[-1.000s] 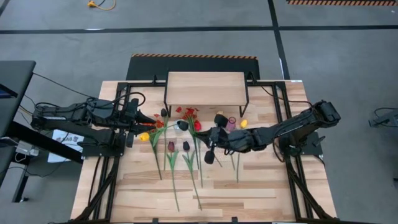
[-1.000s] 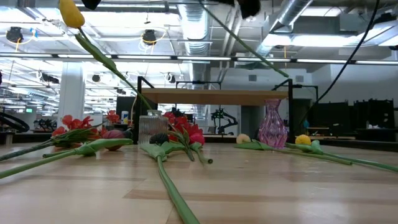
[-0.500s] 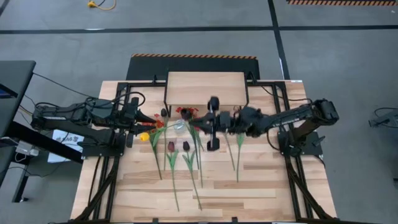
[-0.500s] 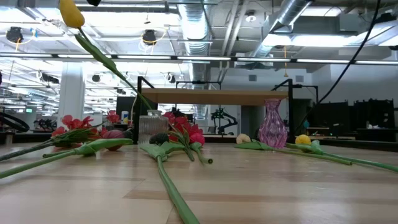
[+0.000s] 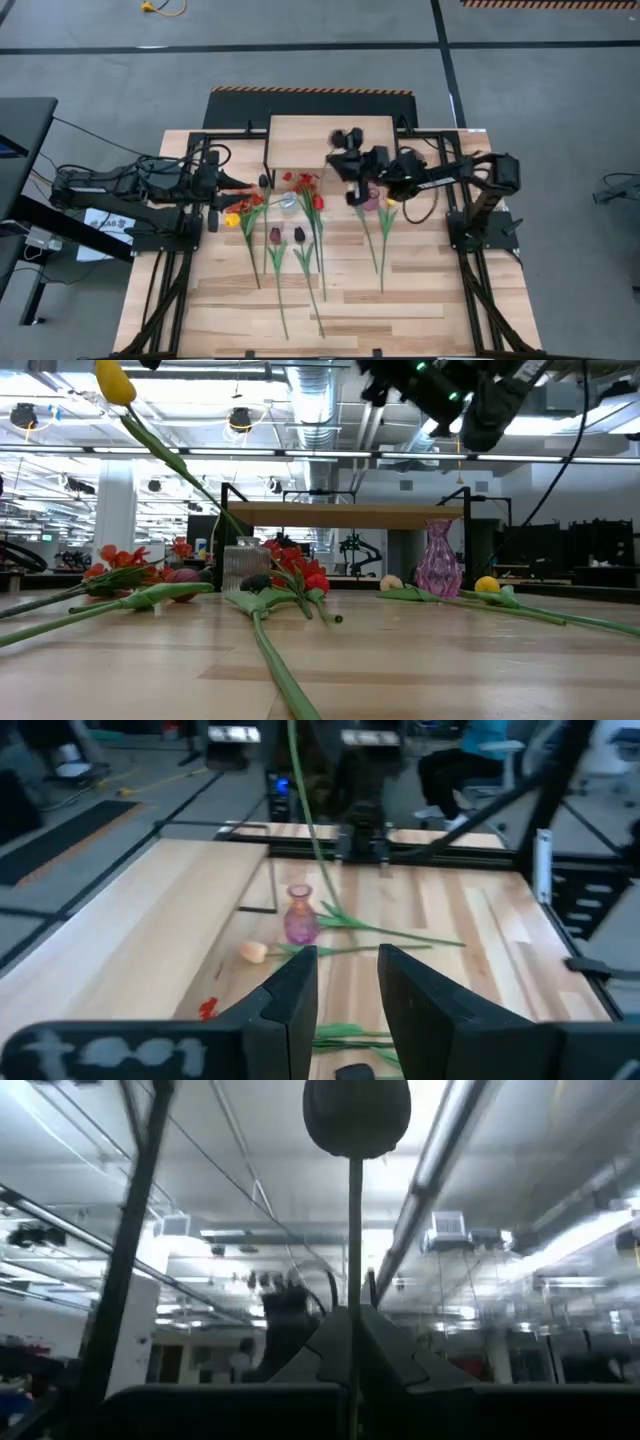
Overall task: Pick and place flowers into a vace then onto a shelf
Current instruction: Put the right black flower into the transparent vase
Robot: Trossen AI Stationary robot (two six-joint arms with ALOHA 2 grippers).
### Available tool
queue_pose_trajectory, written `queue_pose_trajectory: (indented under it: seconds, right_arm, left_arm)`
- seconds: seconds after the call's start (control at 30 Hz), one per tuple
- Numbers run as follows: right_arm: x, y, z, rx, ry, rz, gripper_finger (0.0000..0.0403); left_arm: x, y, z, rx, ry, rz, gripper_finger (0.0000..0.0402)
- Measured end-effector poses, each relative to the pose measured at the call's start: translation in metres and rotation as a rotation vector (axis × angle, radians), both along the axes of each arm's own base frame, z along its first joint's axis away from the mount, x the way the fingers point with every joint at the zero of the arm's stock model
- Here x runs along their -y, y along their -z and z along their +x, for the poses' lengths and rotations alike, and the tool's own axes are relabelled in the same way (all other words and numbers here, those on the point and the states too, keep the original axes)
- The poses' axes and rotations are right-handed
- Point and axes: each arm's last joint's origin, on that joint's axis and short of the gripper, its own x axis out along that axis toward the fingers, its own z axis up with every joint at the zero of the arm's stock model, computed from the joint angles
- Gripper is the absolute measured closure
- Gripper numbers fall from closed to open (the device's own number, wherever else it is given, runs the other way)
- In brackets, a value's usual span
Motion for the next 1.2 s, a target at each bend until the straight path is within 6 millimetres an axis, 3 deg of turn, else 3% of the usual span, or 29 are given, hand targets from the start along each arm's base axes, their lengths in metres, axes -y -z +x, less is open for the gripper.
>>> queue_pose_trajectory:
  seconds: [0.07, 0.17, 0.57, 0.9, 1.2]
  right_arm:
    - [-0.002, 0.003, 0.011, -0.05, -0.017, -0.001, 0.0403]
    - [-0.008, -0.011, 0.019, 0.037, -0.023, -0.034, 0.0403]
    - [0.007, -0.012, 0.054, -0.001, 0.086, -0.111, 0.0402]
    - [0.009, -0.014, 0.062, -0.075, 0.09, -0.114, 0.0402]
    - [0.017, -0.011, 0.063, -0.098, 0.211, -0.117, 0.0402]
  left_arm:
    - [-0.001, 0.001, 0.0, -0.003, -0.032, -0.017, 0.0305]
    - [-0.002, 0.001, 0.0, 0.001, -0.06, -0.025, 0.0305]
    - [-0.002, 0.01, -0.003, -0.092, -0.07, -0.038, 0.0305]
    - [-0.002, 0.009, 0.0, -0.077, -0.053, 0.028, 0.0305]
    - [-0.001, 0.007, 0.003, -0.068, -0.012, 0.157, 0.0305]
